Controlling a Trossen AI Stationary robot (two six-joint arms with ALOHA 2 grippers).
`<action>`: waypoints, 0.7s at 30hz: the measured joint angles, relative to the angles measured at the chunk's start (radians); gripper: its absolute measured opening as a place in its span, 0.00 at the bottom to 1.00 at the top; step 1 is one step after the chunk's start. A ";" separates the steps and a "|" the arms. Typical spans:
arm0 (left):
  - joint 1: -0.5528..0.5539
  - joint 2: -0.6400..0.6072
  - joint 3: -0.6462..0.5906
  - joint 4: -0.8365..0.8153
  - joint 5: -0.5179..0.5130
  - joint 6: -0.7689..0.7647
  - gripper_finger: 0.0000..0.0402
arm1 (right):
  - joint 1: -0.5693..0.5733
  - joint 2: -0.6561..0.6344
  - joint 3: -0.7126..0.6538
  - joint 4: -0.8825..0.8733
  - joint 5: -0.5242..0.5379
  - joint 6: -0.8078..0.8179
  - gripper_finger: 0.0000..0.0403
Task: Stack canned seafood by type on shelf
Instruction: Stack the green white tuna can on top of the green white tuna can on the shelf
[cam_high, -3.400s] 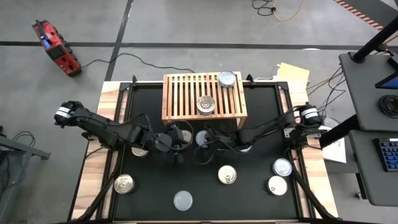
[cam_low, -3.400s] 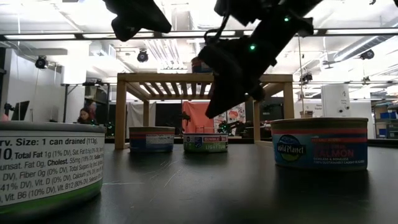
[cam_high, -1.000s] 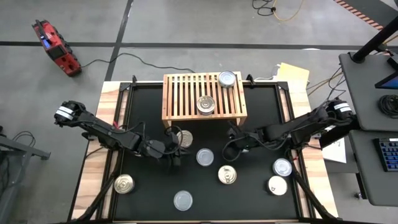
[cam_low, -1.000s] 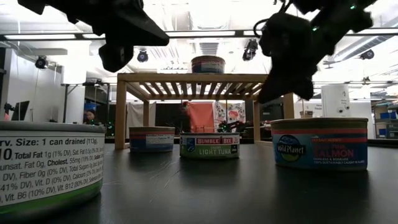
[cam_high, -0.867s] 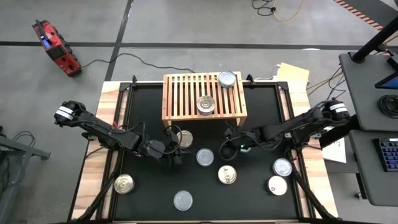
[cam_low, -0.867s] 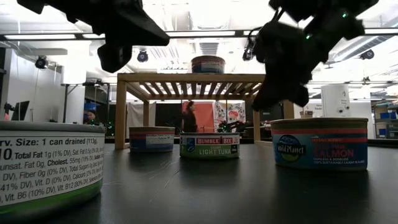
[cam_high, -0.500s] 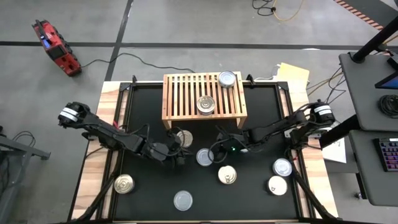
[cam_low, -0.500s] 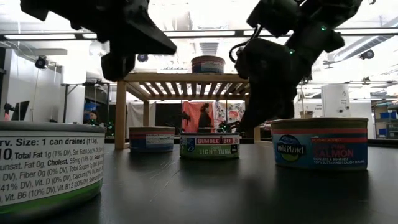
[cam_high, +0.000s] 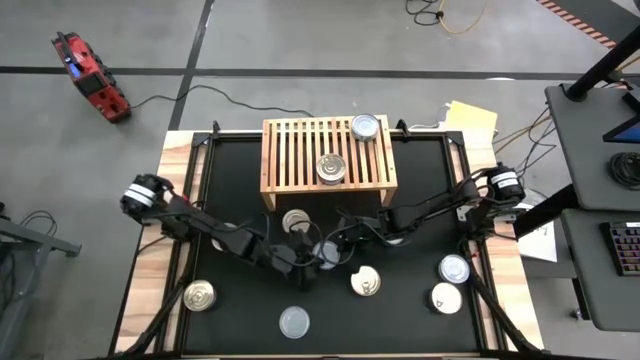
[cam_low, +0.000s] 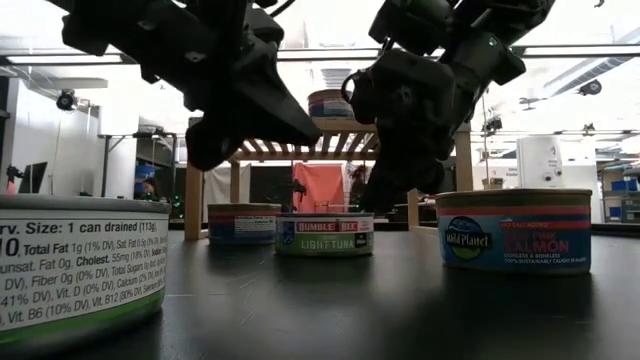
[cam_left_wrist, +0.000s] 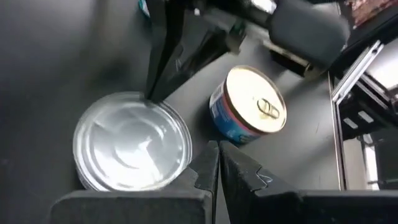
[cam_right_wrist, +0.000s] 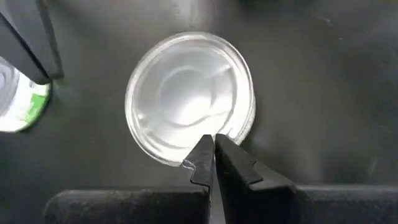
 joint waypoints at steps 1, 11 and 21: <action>-0.003 0.003 0.000 -0.004 0.001 -0.005 0.00 | 0.000 -0.001 0.001 -0.005 0.000 0.003 0.02; -0.007 0.002 -0.001 -0.106 -0.012 0.001 0.00 | -0.008 -0.078 0.003 -0.127 0.008 0.133 0.02; -0.004 0.017 -0.001 -0.102 -0.080 0.104 0.00 | -0.008 -0.077 -0.001 -0.128 -0.004 0.218 0.02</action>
